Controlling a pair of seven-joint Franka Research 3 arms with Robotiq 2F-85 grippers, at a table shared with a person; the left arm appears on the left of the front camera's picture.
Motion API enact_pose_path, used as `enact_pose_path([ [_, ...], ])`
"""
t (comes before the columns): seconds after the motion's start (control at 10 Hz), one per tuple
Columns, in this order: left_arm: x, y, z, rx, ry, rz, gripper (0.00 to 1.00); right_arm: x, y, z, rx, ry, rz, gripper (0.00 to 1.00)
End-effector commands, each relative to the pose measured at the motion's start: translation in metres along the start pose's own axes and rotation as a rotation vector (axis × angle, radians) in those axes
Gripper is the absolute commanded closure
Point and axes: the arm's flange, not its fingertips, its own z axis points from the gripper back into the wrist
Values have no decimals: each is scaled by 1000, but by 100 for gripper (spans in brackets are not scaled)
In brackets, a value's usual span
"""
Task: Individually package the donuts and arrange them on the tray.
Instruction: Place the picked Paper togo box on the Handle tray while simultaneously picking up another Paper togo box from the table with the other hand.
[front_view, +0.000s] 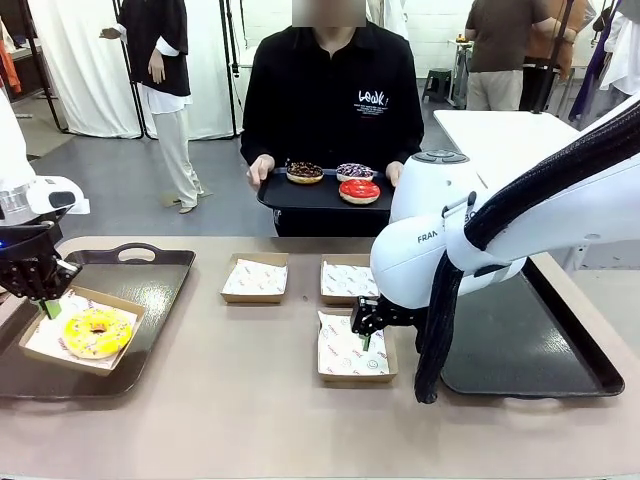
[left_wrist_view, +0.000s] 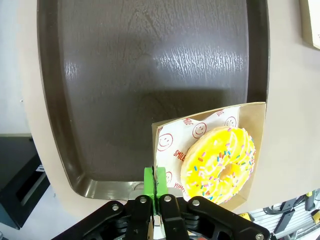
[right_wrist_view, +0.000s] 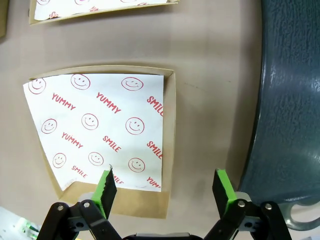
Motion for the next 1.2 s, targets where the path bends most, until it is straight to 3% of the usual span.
enact_pose_path([
  [0.0,8,-2,-8,17,-28,-13,99,1,8,-3,-24,-29,-22,0],
  [1.1,6,-12,-35,60,-29,21,99,5,3,-12,-24,-7,-28,0],
])
